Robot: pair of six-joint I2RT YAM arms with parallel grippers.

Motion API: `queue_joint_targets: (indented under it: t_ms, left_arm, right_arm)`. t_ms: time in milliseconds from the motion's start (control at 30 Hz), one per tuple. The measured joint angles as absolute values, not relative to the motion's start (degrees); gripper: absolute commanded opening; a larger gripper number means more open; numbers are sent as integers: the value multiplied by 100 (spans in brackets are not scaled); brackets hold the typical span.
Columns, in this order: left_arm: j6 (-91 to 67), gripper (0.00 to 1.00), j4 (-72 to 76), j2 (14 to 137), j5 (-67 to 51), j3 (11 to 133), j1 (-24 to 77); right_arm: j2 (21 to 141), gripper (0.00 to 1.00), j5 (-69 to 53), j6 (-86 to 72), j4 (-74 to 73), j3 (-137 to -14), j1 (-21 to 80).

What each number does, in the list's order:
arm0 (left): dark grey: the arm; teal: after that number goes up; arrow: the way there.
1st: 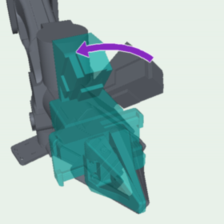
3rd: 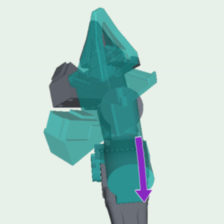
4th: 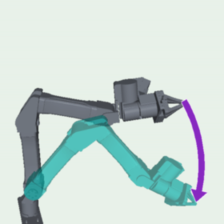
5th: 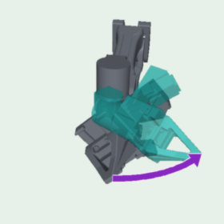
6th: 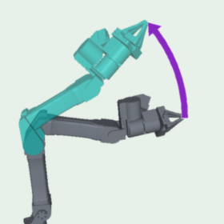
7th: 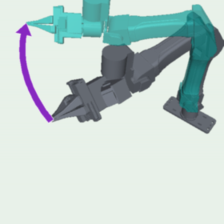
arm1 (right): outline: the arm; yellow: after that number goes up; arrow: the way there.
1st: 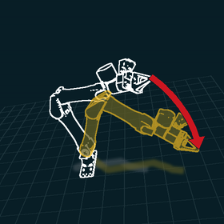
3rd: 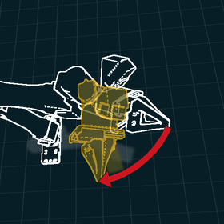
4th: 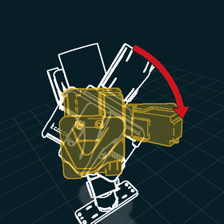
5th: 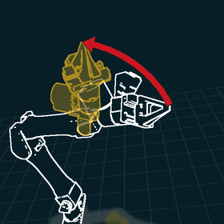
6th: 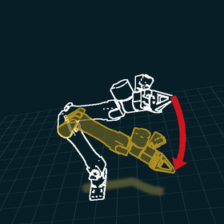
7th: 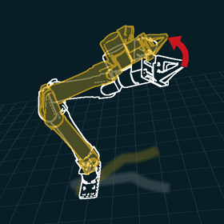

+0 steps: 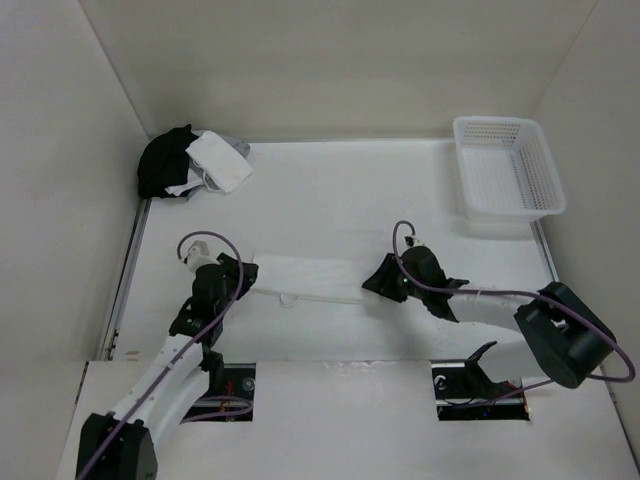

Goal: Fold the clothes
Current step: Fold the tank top

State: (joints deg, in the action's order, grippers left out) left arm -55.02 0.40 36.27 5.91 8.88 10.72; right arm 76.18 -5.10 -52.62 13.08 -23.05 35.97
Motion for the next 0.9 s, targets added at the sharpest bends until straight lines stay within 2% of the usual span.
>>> queue_joint_targets:
  t_ms: [133,200,267,433,567,667,800,833,900]
  left_arm:
    - [-5487,35,366,4259,934,1199,2047]
    - [-5454,35,456,4394,1098,1334,2346]
    - [-5415,35,545,4480,1225,1487,2532]
    - [-5310,35,941,4847,1417,1859,2893]
    - [-5275,35,1253,5253,1439,1944,3081]
    - [-5271,35,1313,5395,1435,1949,3111]
    - [-5269,35,1317,5210,1428,1949,3039]
    - [-5269,35,1306,5096,1424,1949,2998]
    - [-5266,36,1295,4853,1409,1949,2891]
  right_arm:
    - [8106,15,-648,-5527,1894,-2276,3531]
    - [8178,8,-659,-5680,2064,-2191,3481]
    - [8007,6,-600,-5760,2069,-2045,3428]
    - [6519,5,-237,-5669,958,-1905,3234]
    - [5664,6,167,-5207,-469,-2596,3251]
    - [5905,6,443,-4836,-1251,-3588,3557]
    - [6949,9,709,-4515,-1691,-4998,4344]
    - [7273,11,749,-4456,-1747,-5319,4521]
    - [8042,22,803,-4351,-1815,-6003,4862]
